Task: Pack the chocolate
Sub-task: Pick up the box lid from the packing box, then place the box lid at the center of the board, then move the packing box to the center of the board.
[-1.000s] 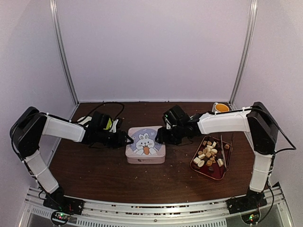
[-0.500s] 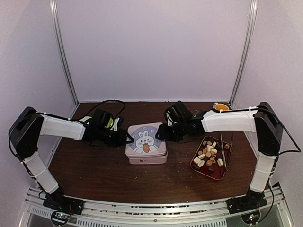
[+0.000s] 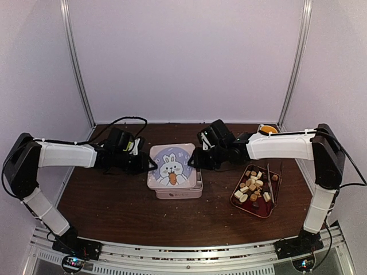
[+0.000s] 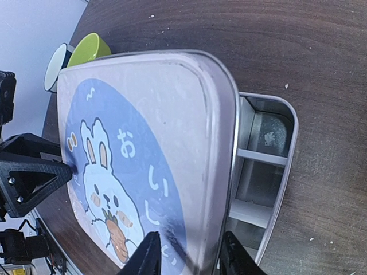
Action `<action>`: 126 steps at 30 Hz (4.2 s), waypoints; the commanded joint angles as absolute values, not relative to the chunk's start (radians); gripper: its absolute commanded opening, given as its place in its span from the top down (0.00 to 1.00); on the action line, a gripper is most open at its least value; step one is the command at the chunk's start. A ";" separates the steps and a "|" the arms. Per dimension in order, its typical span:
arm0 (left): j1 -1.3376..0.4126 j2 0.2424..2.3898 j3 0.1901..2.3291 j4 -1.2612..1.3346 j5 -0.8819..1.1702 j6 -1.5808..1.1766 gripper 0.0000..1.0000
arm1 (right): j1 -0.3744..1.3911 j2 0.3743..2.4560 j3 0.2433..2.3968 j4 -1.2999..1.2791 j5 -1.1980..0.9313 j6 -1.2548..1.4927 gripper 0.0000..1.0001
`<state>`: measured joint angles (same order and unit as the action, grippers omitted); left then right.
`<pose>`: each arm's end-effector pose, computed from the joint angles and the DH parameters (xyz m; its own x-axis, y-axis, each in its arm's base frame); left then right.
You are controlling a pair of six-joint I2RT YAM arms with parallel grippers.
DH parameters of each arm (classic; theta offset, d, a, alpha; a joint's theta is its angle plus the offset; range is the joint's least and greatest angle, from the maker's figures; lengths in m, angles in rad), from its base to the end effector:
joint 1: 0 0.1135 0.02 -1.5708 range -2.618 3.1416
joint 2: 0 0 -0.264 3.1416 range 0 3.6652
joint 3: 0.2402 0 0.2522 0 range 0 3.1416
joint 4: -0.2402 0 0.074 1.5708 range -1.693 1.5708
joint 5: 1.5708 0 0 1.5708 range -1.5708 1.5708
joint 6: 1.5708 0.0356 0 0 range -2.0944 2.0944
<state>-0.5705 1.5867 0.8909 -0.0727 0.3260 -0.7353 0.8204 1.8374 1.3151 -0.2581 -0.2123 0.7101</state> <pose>0.2700 -0.1868 0.1916 -0.9070 -0.1730 -0.3839 0.1307 0.7509 -0.6474 0.2735 0.3043 0.2214 -0.8965 -0.0270 -0.4422 -0.3068 0.7579 0.5757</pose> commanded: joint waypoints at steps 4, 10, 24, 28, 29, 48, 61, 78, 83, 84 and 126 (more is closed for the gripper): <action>-0.568 1.517 0.854 0.015 0.365 -0.757 0.64 | 0.854 1.827 1.323 -0.125 -0.323 0.736 0.70; -0.543 1.469 0.810 0.026 0.367 -0.759 0.66 | 0.881 1.840 1.326 -0.042 -0.355 0.718 0.71; -0.476 1.509 0.705 0.189 0.457 -0.758 0.66 | 0.913 1.834 1.244 0.200 -0.516 0.775 0.69; -0.476 1.550 0.713 0.217 0.465 -0.761 0.66 | 0.913 1.836 1.241 0.202 -0.540 0.772 0.69; -0.476 1.555 0.715 0.219 0.463 -0.761 0.66 | 0.914 1.835 1.241 0.198 -0.542 0.770 0.68; -0.477 1.424 0.743 -0.052 0.315 -0.648 0.60 | 0.920 1.838 1.229 0.145 -0.510 0.743 0.65; -0.577 1.354 0.779 -0.159 0.253 -0.590 0.39 | 0.876 1.632 1.086 -0.121 -0.116 0.604 0.61; -0.658 1.638 1.007 -0.281 0.154 -0.652 0.53 | 0.591 1.163 0.738 -0.389 0.233 0.616 0.57; -0.676 1.704 1.106 -0.411 0.055 -0.640 0.54 | 0.560 1.071 0.700 -0.444 0.306 0.621 0.46; -0.682 1.714 1.122 -0.428 0.044 -0.638 0.54 | 0.555 1.068 0.700 -0.461 0.315 0.619 0.46; -0.709 1.524 1.103 -0.425 -0.131 -0.547 0.34 | 0.363 1.243 0.681 -0.517 0.324 0.598 0.18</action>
